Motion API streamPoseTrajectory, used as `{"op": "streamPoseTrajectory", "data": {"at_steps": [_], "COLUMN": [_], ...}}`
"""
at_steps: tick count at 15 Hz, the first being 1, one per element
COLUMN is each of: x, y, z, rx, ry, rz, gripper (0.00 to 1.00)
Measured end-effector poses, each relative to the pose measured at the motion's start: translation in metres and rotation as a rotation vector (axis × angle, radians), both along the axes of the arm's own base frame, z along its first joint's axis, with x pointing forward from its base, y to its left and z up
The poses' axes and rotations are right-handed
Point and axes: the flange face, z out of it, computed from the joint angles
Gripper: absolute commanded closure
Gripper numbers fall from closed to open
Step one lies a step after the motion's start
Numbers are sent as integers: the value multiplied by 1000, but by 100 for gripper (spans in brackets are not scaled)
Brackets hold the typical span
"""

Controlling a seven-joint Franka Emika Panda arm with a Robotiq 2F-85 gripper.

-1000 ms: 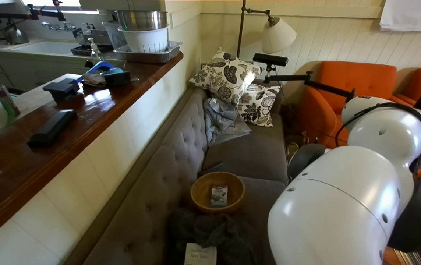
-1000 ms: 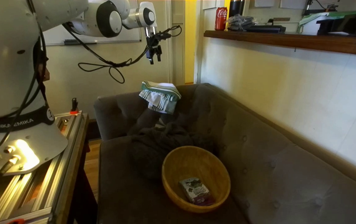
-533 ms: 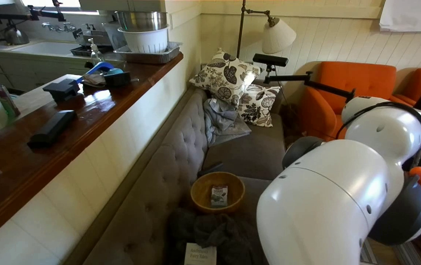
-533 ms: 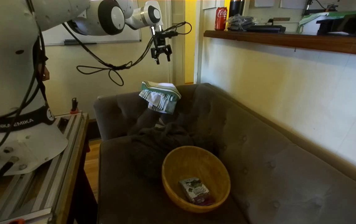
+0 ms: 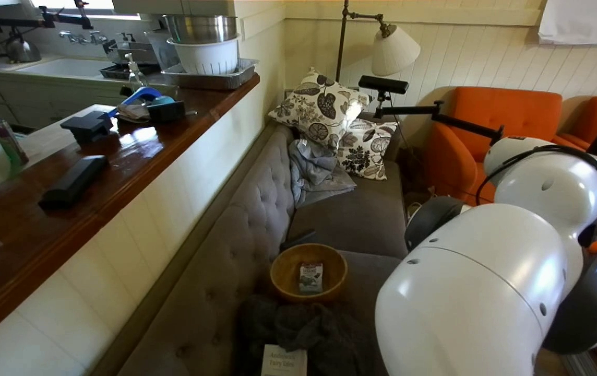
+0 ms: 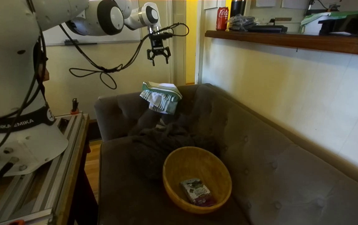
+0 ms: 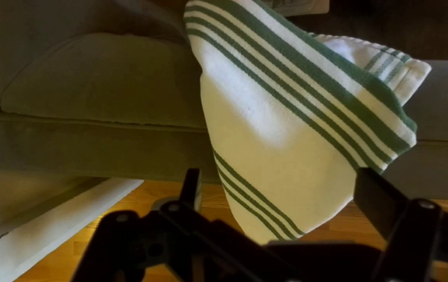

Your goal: Move the white and green towel to the left armrest of the sofa.

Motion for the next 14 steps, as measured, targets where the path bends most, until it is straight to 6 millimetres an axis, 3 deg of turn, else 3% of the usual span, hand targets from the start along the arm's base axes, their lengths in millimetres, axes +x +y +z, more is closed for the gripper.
{"op": "streamPoseTrajectory", "data": {"at_steps": [3, 7, 10, 14], "x": [3, 10, 4, -7], "y": [-3, -22, -32, -26], "z": [-2, -11, -15, -18], "rx": [3, -41, -95, -73], "ry": [-4, 6, 55, 125], "rz": [-42, -241, -375, -431], "gripper": [0, 0, 0, 0]}}
